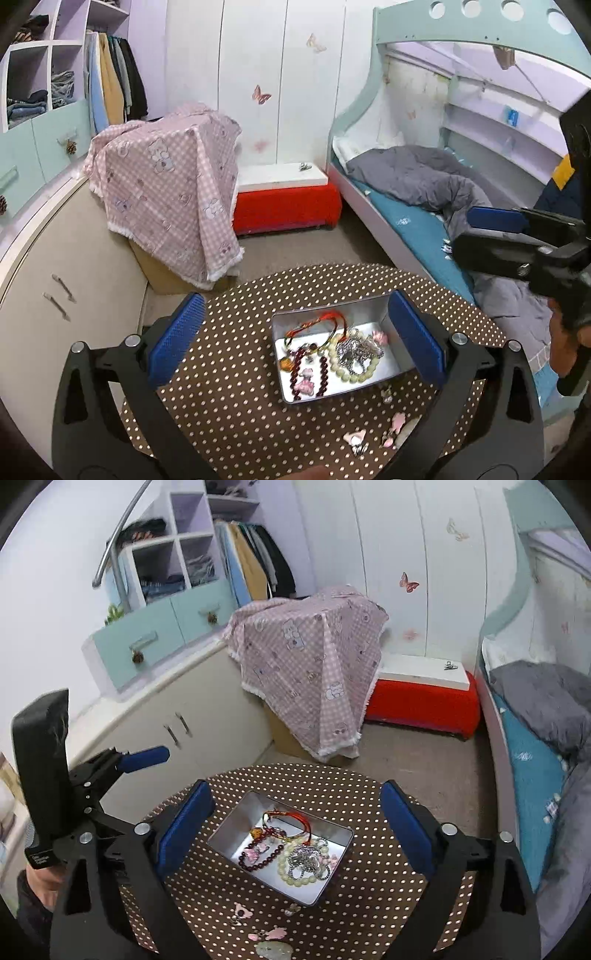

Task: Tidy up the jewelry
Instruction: 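Carry both charms into the grey metal box and open both grippers, then move both tools back toward the jade pendant and remaining charms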

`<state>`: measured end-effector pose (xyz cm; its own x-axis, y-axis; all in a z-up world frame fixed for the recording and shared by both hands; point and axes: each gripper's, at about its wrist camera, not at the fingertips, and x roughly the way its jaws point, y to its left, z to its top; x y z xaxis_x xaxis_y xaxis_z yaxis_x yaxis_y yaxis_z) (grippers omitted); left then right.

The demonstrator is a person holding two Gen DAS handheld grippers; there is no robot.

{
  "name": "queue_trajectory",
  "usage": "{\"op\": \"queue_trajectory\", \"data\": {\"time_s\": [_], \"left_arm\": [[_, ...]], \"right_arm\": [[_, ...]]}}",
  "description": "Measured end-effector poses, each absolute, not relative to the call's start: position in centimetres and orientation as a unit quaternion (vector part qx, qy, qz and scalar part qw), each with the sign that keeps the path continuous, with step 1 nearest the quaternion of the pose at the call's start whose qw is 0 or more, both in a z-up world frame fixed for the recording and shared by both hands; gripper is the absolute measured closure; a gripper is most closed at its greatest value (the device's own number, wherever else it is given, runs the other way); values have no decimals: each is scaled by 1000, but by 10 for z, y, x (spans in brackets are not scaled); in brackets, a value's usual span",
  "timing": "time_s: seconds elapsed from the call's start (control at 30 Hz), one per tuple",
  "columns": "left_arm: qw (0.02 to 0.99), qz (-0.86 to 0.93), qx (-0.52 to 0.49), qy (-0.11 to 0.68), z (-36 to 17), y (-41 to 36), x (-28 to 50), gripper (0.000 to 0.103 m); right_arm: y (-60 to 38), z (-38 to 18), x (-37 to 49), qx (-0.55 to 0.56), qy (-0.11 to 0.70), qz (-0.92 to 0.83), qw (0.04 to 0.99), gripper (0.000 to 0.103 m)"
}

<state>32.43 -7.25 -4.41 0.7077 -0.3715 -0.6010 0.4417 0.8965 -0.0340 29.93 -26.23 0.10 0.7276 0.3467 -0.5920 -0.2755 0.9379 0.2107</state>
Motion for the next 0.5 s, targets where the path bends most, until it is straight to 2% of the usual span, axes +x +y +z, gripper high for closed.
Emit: {"op": "queue_trajectory", "data": {"time_s": [0.1,0.5], "left_arm": [[927,-202,60,309,-43,-66,318,6],[948,-177,42,263,-27,-39,266,6]], "right_arm": [[-273,1,292,67,324,155,931,8],[-283,13,242,56,297,141,943,8]]}}
